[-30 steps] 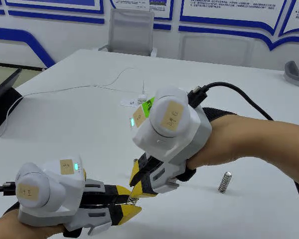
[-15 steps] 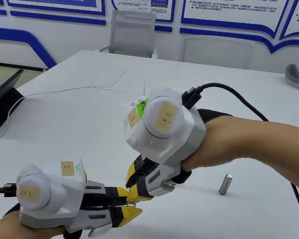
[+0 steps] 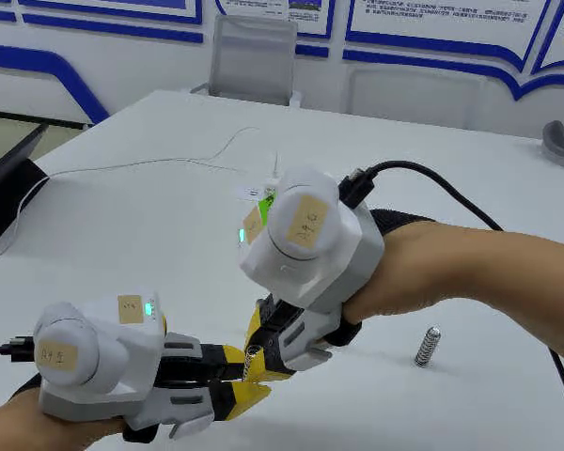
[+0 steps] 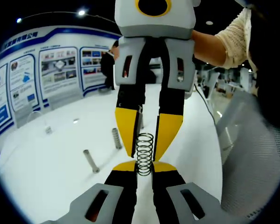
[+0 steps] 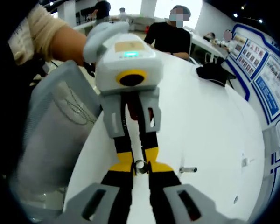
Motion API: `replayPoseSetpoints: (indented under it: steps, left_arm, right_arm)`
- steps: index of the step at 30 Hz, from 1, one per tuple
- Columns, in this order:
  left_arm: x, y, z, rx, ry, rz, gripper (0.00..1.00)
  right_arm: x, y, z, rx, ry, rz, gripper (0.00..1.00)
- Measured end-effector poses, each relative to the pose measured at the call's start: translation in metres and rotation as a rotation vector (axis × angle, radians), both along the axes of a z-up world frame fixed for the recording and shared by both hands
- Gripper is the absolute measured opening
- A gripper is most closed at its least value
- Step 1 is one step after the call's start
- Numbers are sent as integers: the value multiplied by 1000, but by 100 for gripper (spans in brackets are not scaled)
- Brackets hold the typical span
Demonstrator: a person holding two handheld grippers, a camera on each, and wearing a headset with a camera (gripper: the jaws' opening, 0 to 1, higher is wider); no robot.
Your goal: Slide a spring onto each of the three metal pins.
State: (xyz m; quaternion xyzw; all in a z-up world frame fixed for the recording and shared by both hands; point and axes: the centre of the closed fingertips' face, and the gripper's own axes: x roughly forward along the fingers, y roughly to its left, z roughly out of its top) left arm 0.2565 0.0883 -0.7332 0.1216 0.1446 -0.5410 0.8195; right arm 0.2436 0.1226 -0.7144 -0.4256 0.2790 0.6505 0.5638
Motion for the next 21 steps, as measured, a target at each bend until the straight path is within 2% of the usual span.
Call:
replayPoseSetpoints:
  steps: [16, 21]
  left_arm:
    - [3, 0, 0, -2, -4, 12, 11]
    - [5, 2, 1, -16, 10, 32, 15]
  right_arm:
    - [2, 0, -2, 5, 8, -20, 12]
    - [4, 0, -1, 11, 10, -24, 12]
